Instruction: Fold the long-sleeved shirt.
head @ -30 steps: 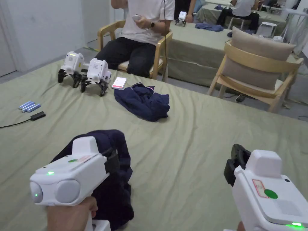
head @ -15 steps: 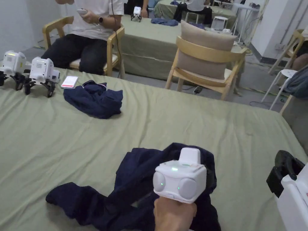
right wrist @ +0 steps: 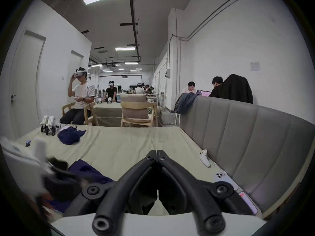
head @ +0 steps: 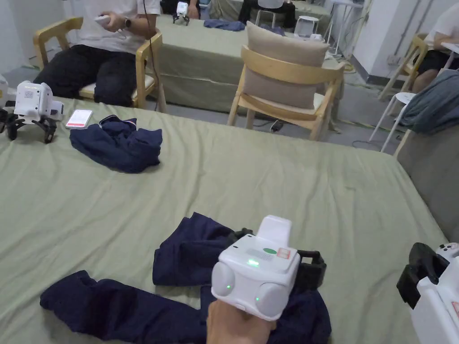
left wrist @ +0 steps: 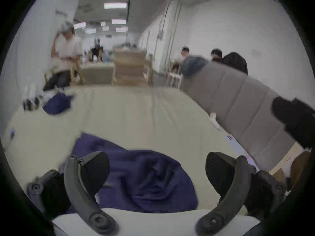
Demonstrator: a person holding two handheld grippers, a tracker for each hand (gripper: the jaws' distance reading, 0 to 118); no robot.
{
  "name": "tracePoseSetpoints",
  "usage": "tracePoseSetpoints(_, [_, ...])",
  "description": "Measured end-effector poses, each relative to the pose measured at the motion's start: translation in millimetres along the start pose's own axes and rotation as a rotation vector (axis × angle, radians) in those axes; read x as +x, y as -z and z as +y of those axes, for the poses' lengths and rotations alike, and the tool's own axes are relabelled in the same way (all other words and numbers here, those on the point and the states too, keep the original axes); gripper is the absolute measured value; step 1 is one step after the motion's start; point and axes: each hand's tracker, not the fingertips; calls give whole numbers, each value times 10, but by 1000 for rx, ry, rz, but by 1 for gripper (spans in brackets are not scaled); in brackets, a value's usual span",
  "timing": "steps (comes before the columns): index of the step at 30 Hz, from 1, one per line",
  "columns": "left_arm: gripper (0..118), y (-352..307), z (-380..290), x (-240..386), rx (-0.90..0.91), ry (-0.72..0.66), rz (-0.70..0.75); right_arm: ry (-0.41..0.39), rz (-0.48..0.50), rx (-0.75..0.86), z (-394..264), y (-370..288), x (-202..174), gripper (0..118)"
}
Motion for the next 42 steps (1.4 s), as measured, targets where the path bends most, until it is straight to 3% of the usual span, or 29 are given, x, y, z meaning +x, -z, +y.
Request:
tracePoseSetpoints(1, [98, -182, 22, -175, 14, 7, 65, 1, 12, 10, -1, -20, -36, 0])
tracePoseSetpoints(2, [83, -334, -3, -320, 32, -3, 106, 6, 23, 10, -2, -41, -77, 0])
tracePoseSetpoints(4, [9, -536, -105, -624, 65, -7, 122, 17, 45, 14, -48, -80, -164, 0])
tracePoseSetpoints(9, [4, -761, -537, -1321, -18, -145, 190, 17, 84, -19, -275, -121, -369, 0])
tracePoseSetpoints(10, [5, -734, -630, -1433, -60, -165, 237, 18, 97, -31, -318, -118, -401, 0])
tracePoseSetpoints(13, [46, -645, -864, -1664, -127, -269, 260, 21, 111, -55, -400, -131, -465, 0])
tracePoseSetpoints(14, [46, -544, -966, -1692, -200, -291, 263, 16, 113, -58, -419, -126, -483, 0])
tracePoseSetpoints(15, [96, -429, -1084, -1696, -266, -275, 270, 12, 114, -64, -435, -120, -490, 0])
tracePoseSetpoints(16, [111, -395, -1228, -1677, -322, -310, 254, 9, 120, -72, -457, -106, -495, 0])
tracePoseSetpoints(18, [106, -309, -1282, -1572, -350, -280, 240, 0, 130, -89, -510, -90, -492, 0])
tracePoseSetpoints(23, [105, 95, -1688, -1514, -558, -247, 321, -7, 121, -182, -762, -37, -399, 0])
tracePoseSetpoints(24, [107, 61, -1692, -1491, -527, -254, 302, -4, 125, -204, -814, -23, -364, 1])
tracePoseSetpoints(25, [105, 52, -1702, -1517, -453, -165, 311, 3, 127, -225, -882, -7, -317, 11])
tracePoseSetpoints(26, [102, 45, -1665, -1511, -496, -191, 315, 4, 114, -256, -946, 15, -277, 37])
tracePoseSetpoints(27, [86, -2, -1621, -1519, -485, -192, 304, 7, 115, -295, -1015, 68, -236, 82])
tracePoseSetpoints(28, [59, -82, -1567, -1507, -423, -154, 289, 7, 114, -341, -1083, 132, -202, 110])
tracePoseSetpoints(29, [14, -95, -1579, -1537, -376, -159, 253, 20, 107, -375, -1162, 200, -178, 118])
tracePoseSetpoints(30, [11, -86, -1561, -1604, -384, -227, 190, 34, 120, -377, -1226, 248, -152, 118])
tracePoseSetpoints(31, [11, -22, -1566, -1653, -443, -306, 225, 33, 127, -382, -1251, 426, -222, 118])
tracePoseSetpoints(34, [11, 152, -1673, -1734, -439, -245, 212, -4, 145, -448, -1325, 785, -390, 118])
tracePoseSetpoints(36, [11, 195, -1669, -1807, -439, -253, 212, 7, 216, -457, -1346, 933, -455, 118])
tracePoseSetpoints(38, [11, 131, -1743, -1727, -408, -248, 215, -34, 249, -468, -1324, 1175, -660, 108])
tracePoseSetpoints(39, [11, 138, -1749, -1736, -405, -247, 212, -52, 271, -461, -1327, 1258, -727, 67])
tracePoseSetpoints(40, [10, 49, -1703, -1667, -385, -234, 215, -66, 277, -484, -1330, 1373, -795, 10])
tracePoseSetpoints(42, [10, -92, -1658, -1562, -378, -238, 203, -48, 275, -510, -1332, 1510, -842, 4])
